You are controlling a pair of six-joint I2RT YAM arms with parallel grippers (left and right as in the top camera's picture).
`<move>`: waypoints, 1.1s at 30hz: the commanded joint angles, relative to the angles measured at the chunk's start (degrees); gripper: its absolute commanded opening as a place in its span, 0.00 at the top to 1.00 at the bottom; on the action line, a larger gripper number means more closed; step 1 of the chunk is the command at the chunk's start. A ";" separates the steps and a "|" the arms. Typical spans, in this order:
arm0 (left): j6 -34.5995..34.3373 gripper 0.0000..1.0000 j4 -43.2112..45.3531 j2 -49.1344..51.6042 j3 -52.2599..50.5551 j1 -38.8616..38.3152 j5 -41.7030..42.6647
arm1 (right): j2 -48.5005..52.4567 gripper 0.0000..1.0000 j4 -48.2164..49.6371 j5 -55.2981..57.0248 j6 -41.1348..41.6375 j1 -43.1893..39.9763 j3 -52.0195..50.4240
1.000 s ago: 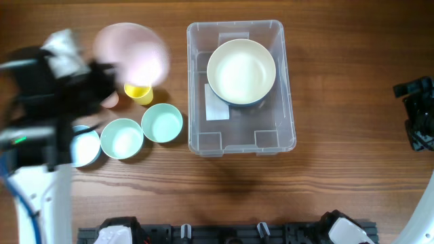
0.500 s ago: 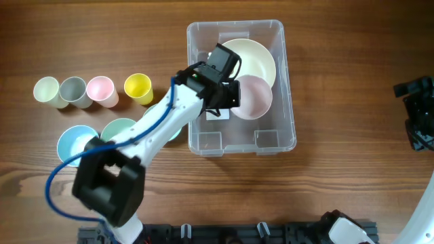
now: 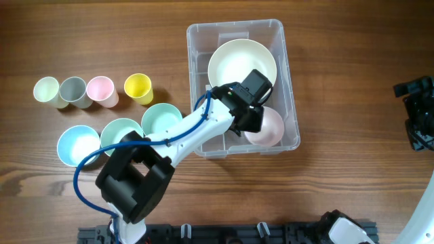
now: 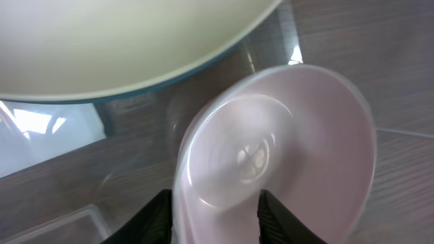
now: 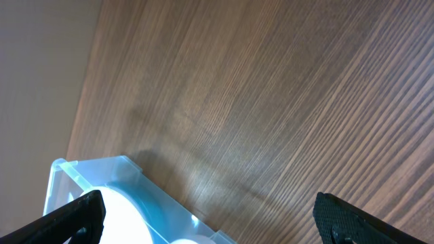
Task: Pack container
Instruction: 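Carry the pink bowl into the bin beside the cream bowl and release, then grasp the light blue bowl with the left gripper and lift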
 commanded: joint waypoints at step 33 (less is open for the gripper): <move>4.87 0.43 -5.20 -28.65 -35.39 91.67 2.25 | 0.20 0.00 0.13 -0.50 0.42 -0.15 0.17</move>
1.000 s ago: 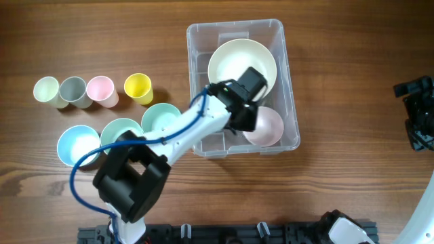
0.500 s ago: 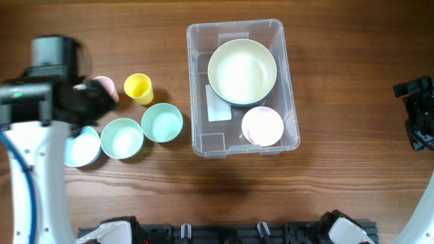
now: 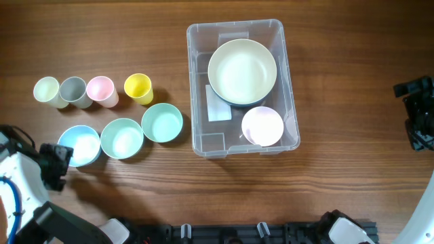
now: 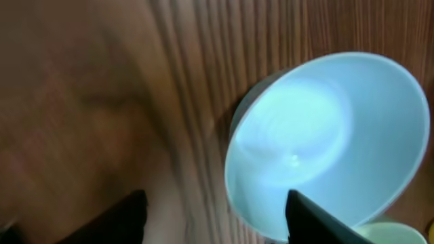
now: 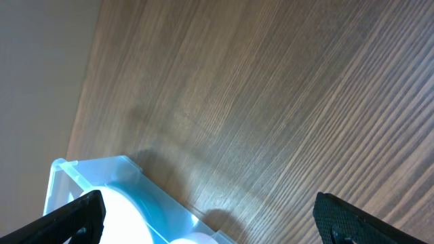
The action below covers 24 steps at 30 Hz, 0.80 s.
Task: Pack container
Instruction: 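Grasp the light blue bowl with the left gripper and lift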
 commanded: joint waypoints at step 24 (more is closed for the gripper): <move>3.58 0.96 -17.79 -7.26 21.03 -1.01 13.38 | 0.20 0.00 0.15 -0.50 0.39 -0.15 0.17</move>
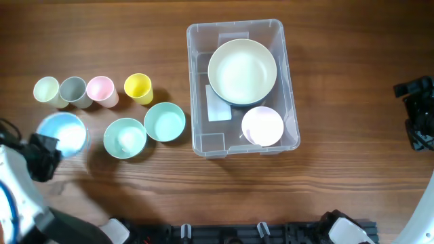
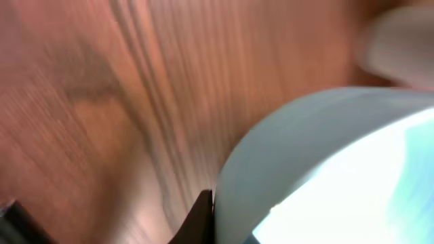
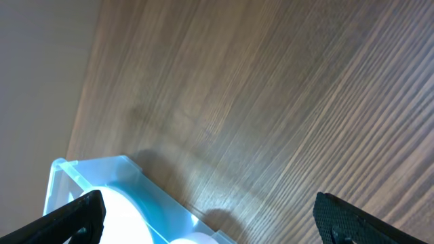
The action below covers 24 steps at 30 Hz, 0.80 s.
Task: Pack container
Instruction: 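Grasp the light blue bowl with the left gripper and lift, then place the light blue bowl into the pink bowl in the bin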
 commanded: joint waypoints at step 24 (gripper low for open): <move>-0.24 0.96 23.61 20.52 15.39 -85.26 3.54 | 0.20 0.00 0.11 -0.52 0.39 -0.15 0.20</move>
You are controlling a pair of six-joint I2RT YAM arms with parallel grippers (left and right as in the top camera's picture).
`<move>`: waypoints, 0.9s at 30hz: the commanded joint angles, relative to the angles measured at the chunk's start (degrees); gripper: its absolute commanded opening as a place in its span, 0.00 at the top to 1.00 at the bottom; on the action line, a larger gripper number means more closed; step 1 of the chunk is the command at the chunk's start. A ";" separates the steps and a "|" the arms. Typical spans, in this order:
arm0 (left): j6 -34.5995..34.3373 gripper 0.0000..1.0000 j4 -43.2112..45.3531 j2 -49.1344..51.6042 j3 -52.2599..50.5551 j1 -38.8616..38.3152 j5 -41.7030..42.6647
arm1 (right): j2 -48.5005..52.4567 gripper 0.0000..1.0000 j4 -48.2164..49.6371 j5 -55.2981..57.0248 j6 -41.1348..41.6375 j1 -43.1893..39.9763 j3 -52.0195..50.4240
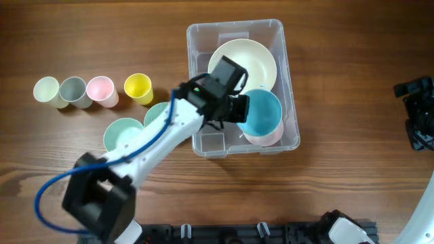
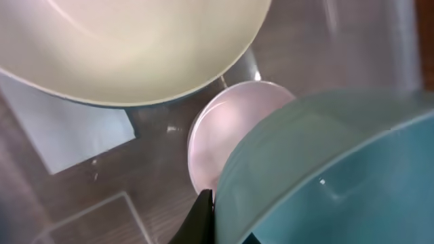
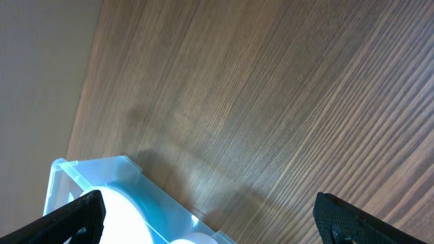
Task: Pack container
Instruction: 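Place the light blue bowl into the pink bowl in the bin, then grasp the mint bowl with the left gripper and stack it in bin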
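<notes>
My left gripper (image 1: pixel 237 108) is shut on the rim of a blue bowl (image 1: pixel 262 112) and holds it inside the clear container (image 1: pixel 234 26). The bowl hangs just over a pink bowl (image 1: pixel 270 138) in the container's near right corner. A large cream bowl (image 1: pixel 242 59) fills the far half. In the left wrist view one dark finger (image 2: pixel 203 215) presses the blue bowl (image 2: pixel 325 169), with the pink bowl (image 2: pixel 217 135) and cream bowl (image 2: pixel 135 47) beyond. My right gripper (image 3: pixel 207 207) stands open at the table's right edge, away from everything.
Two green bowls (image 1: pixel 121 135) (image 1: pixel 157 112) sit left of the container, the nearer one partly under my left arm. A row of cups stands at the far left: cream (image 1: pixel 46 89), grey (image 1: pixel 73 90), pink (image 1: pixel 100 90), yellow (image 1: pixel 137 87).
My left gripper has gone from the table's far left, below the cups, to inside the container, with the blue bowl still in it. The right arm has not moved.
My left gripper was at the pink bowl in the container. Then it stood open by the blue bowl at the far left. Then it was shut on that bowl, shifted toward the cups. Now the bowl hangs over the pink one in the container.
</notes>
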 commanded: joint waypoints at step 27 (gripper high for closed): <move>3.91 0.24 -45.00 -20.17 2.27 50.36 -10.75 | 0.20 0.00 0.15 -0.50 0.42 -0.15 0.17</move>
